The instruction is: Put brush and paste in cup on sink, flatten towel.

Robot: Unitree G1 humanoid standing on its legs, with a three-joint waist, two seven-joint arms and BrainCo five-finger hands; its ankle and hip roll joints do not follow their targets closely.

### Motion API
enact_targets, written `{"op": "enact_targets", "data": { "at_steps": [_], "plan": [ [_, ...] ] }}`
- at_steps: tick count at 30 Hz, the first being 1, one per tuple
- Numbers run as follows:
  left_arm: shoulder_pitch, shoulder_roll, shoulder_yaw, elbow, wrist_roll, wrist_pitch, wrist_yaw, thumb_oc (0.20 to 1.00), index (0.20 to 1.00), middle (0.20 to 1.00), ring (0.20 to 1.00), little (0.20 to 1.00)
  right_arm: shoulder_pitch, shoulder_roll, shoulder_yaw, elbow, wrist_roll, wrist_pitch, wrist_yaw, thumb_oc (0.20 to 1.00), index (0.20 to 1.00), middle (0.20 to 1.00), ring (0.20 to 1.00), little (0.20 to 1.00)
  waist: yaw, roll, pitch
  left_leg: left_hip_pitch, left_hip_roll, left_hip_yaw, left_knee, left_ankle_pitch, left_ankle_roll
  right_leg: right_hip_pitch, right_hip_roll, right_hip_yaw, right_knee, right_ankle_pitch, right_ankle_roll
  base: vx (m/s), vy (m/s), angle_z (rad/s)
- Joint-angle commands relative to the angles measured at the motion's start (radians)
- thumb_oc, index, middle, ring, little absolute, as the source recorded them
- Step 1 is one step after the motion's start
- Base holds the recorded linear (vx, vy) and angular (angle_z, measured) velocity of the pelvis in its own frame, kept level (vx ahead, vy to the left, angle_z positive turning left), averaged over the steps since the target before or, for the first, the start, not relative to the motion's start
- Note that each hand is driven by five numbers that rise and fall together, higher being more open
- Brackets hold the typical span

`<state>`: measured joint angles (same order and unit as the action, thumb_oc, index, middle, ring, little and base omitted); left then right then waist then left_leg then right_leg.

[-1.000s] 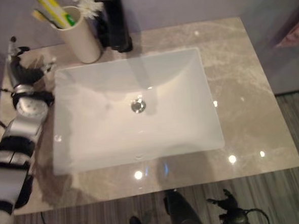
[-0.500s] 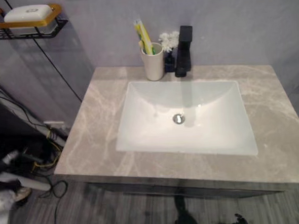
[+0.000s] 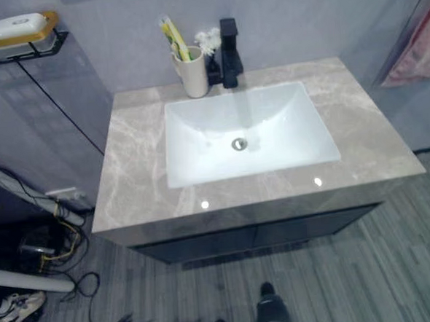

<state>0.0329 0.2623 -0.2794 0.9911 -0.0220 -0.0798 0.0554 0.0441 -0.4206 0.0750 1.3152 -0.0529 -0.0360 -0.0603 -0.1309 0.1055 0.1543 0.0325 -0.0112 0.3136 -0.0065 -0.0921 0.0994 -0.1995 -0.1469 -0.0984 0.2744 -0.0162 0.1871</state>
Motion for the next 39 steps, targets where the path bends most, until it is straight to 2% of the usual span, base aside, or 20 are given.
{"op": "enact_targets", "data": {
  "at_steps": [1,4,5,6,8,11,12,13,18,20,22,23,24,25,27,30,34,36,38,39],
  "plan": [
    [-0.024,0.033,0.049,0.028,0.006,-0.025,-0.055,1.000,1.000,1.000,1.000,1.000,-0.036,-0.004,0.032,0.027,-0.002,-0.002,-0.010,1.000,1.000,1.000,1.000,1.000,0.015,-0.021,-0.022,0.015,-0.018,-0.020,-0.081,0.063,-0.090,0.007,-0.033,-0.084,-0.114,0.119,-0.013,-0.22,-0.134,-0.80],
    [-0.069,-0.001,-0.016,0.095,0.081,-0.011,-0.044,1.000,1.000,1.000,1.000,1.000,-0.060,0.023,0.047,0.052,0.007,0.004,-0.006,1.000,1.000,1.000,1.000,1.000,0.040,-0.024,-0.035,-0.018,0.012,0.065,-0.081,0.086,-0.092,0.066,-0.101,-0.179,-0.087,0.130,-0.003,-0.14,-0.114,-0.97],
    [-0.075,-0.004,-0.022,0.100,0.098,-0.009,-0.038,1.000,1.000,1.000,1.000,1.000,-0.064,0.026,0.047,0.055,0.008,0.005,-0.008,1.000,1.000,1.000,1.000,1.000,0.051,-0.024,-0.042,-0.010,0.015,0.077,-0.081,0.069,-0.096,0.092,-0.122,-0.212,-0.069,0.114,0.015,-0.12,-0.105,-0.93],
    [-0.076,-0.004,-0.022,0.101,0.098,-0.010,-0.037,1.000,1.000,1.000,1.000,1.000,-0.065,0.026,0.047,0.055,0.008,0.005,-0.009,1.000,1.000,1.000,1.000,1.000,0.052,-0.026,-0.038,-0.018,0.016,0.092,-0.081,0.089,-0.090,0.086,-0.123,-0.223,-0.074,0.130,0.001,0.01,-0.058,-0.83],
    [-0.086,-0.011,-0.022,0.122,0.114,-0.005,-0.029,1.000,1.000,1.000,1.000,1.000,-0.072,0.027,0.038,0.069,0.020,0.009,-0.009,1.000,1.000,1.000,1.000,1.000,0.071,-0.029,-0.050,-0.005,0.021,0.131,-0.076,0.073,-0.090,0.130,-0.159,-0.291,-0.040,0.122,0.023,-0.05,-0.099,-0.82],
    [-0.083,-0.011,0.005,0.160,0.113,0.001,-0.017,1.000,1.000,1.000,1.000,1.000,-0.070,0.031,0.032,0.089,0.030,0.012,-0.013,1.000,1.000,1.000,1.000,1.000,0.091,-0.049,-0.072,-0.007,0.040,0.215,-0.070,0.095,-0.108,0.186,-0.136,-0.352,-0.138,0.110,0.028,-0.10,-0.179,-1.39],
    [-0.083,-0.011,0.005,0.160,0.113,0.001,-0.017,1.000,1.000,1.000,1.000,1.000,-0.070,0.031,0.032,0.089,0.030,0.012,-0.013,1.000,1.000,1.000,1.000,1.000,0.091,-0.049,-0.072,-0.007,0.040,0.215,-0.070,0.095,-0.108,0.186,-0.136,-0.352,-0.138,0.110,0.028,-0.05,-0.391,-1.30],
    [-0.088,-0.017,0.037,0.209,0.114,0.004,0.005,1.000,1.000,1.000,1.000,1.000,-0.056,0.026,0.017,0.108,0.044,0.014,-0.017,1.000,1.000,1.000,1.000,1.000,0.085,-0.048,-0.081,-0.014,0.075,0.248,-0.067,0.128,-0.134,0.199,-0.090,-0.323,-0.212,0.075,0.010,-0.01,-0.291,-0.99],
    [-0.108,-0.016,0.015,0.199,0.165,0.000,0.033,1.000,1.000,1.000,1.000,1.000,-0.043,-0.003,-0.009,0.119,0.078,0.012,-0.030,1.000,1.000,1.000,1.000,1.000,0.061,-0.031,-0.077,-0.026,0.133,0.267,-0.065,0.185,-0.177,0.203,-0.019,-0.264,-0.266,0.030,-0.028,-0.01,-0.299,-0.55],
    [-0.112,-0.021,-0.011,0.171,0.178,-0.006,0.033,1.000,1.000,1.000,1.000,1.000,-0.044,-0.022,-0.020,0.129,0.085,0.010,-0.035,1.000,1.000,1.000,1.000,1.000,0.054,-0.024,-0.069,-0.030,0.149,0.250,-0.055,0.195,-0.188,0.204,0.006,-0.244,-0.277,0.018,-0.040,0.00,-0.202,-0.39],
    [-0.122,-0.029,-0.024,0.151,0.169,-0.009,0.033,1.000,1.000,1.000,1.000,1.000,-0.050,-0.032,-0.009,0.136,0.082,0.007,-0.031,1.000,1.000,1.000,1.000,1.000,0.069,-0.030,-0.049,-0.075,0.153,0.151,0.009,0.201,-0.187,0.195,0.034,-0.208,-0.290,0.021,-0.069,-0.07,-0.216,-0.32],
    [-0.129,-0.042,-0.041,0.153,0.168,-0.010,0.039,1.000,1.000,1.000,1.000,1.000,-0.060,-0.045,0.004,0.139,0.077,0.003,-0.027,1.000,1.000,1.000,1.000,1.000,0.100,-0.047,-0.029,-0.112,0.097,-0.060,0.049,0.163,-0.178,0.192,0.043,-0.151,-0.303,0.027,-0.077,-0.08,-0.199,-0.74],
    [-0.130,-0.048,-0.048,0.155,0.165,-0.012,0.044,1.000,1.000,1.000,1.000,1.000,-0.074,-0.051,0.017,0.142,0.073,0.002,-0.024,1.000,1.000,1.000,1.000,1.000,0.121,-0.055,-0.022,-0.128,0.057,-0.188,0.062,0.137,-0.166,0.185,0.050,-0.108,-0.310,0.033,-0.082,-0.01,-0.145,-1.19],
    [-0.131,-0.048,-0.048,0.155,0.165,-0.012,0.044,1.000,1.000,1.000,1.000,1.000,-0.075,-0.051,0.017,0.142,0.073,0.002,-0.024,1.000,1.000,1.000,1.000,1.000,0.121,-0.055,-0.023,-0.131,0.056,-0.189,0.062,0.138,-0.166,0.183,0.049,-0.108,-0.310,0.034,-0.082,0.01,-0.071,-1.57],
    [-0.132,-0.056,-0.068,0.151,0.160,-0.018,0.036,1.000,1.000,1.000,1.000,1.000,-0.096,-0.057,0.037,0.141,0.065,-0.004,-0.027,1.000,1.000,1.000,1.000,1.000,0.151,-0.063,-0.018,-0.161,-0.015,-0.355,0.069,0.107,-0.152,0.170,0.059,-0.020,-0.339,0.059,-0.078,0.00,-0.033,-1.28],
    [-0.130,-0.054,-0.078,0.140,0.166,-0.024,0.036,1.000,1.000,1.000,1.000,1.000,-0.105,-0.065,0.038,0.133,0.064,-0.010,-0.030,1.000,1.000,1.000,1.000,1.000,0.158,-0.059,-0.021,-0.168,-0.039,-0.385,0.052,0.108,-0.147,0.156,0.060,0.022,-0.354,0.082,-0.069,-0.01,0.063,-0.90],
    [-0.141,-0.057,-0.093,0.165,0.189,-0.025,0.041,1.000,1.000,1.000,1.000,1.000,-0.136,-0.046,0.057,0.112,0.073,-0.013,-0.032,1.000,1.000,1.000,1.000,1.000,0.148,-0.034,-0.039,-0.117,-0.029,-0.307,-0.047,0.110,-0.123,0.100,0.038,0.077,-0.362,0.122,-0.035,-0.03,0.142,-0.87],
    [-0.150,-0.053,-0.092,0.186,0.195,-0.023,0.051,1.000,1.000,1.000,1.000,1.000,-0.138,-0.025,0.078,0.103,0.063,-0.012,-0.029,1.000,1.000,1.000,1.000,1.000,0.146,-0.038,-0.037,-0.106,-0.033,-0.274,-0.066,0.113,-0.116,0.083,0.031,0.094,-0.361,0.134,-0.026,-0.03,0.166,-0.82],
    [-0.163,-0.046,-0.090,0.195,0.202,-0.022,0.058,1.000,1.000,1.000,1.000,1.000,-0.143,0.004,0.113,0.090,0.035,-0.010,-0.025,1.000,1.000,1.000,1.000,1.000,0.144,-0.047,-0.023,-0.099,-0.035,-0.248,-0.073,0.114,-0.108,0.061,0.024,0.085,-0.336,0.143,-0.017,-0.04,0.120,-0.75],
    [-0.169,-0.040,-0.089,0.193,0.202,-0.019,0.062,1.000,1.000,1.000,1.000,1.000,-0.148,0.015,0.127,0.088,0.022,-0.006,-0.025,1.000,1.000,1.000,1.000,1.000,0.151,-0.053,-0.010,-0.099,-0.029,-0.229,-0.073,0.114,-0.106,0.040,0.016,0.036,-0.298,0.143,-0.015,-0.09,0.088,-0.27]
  ]
}}
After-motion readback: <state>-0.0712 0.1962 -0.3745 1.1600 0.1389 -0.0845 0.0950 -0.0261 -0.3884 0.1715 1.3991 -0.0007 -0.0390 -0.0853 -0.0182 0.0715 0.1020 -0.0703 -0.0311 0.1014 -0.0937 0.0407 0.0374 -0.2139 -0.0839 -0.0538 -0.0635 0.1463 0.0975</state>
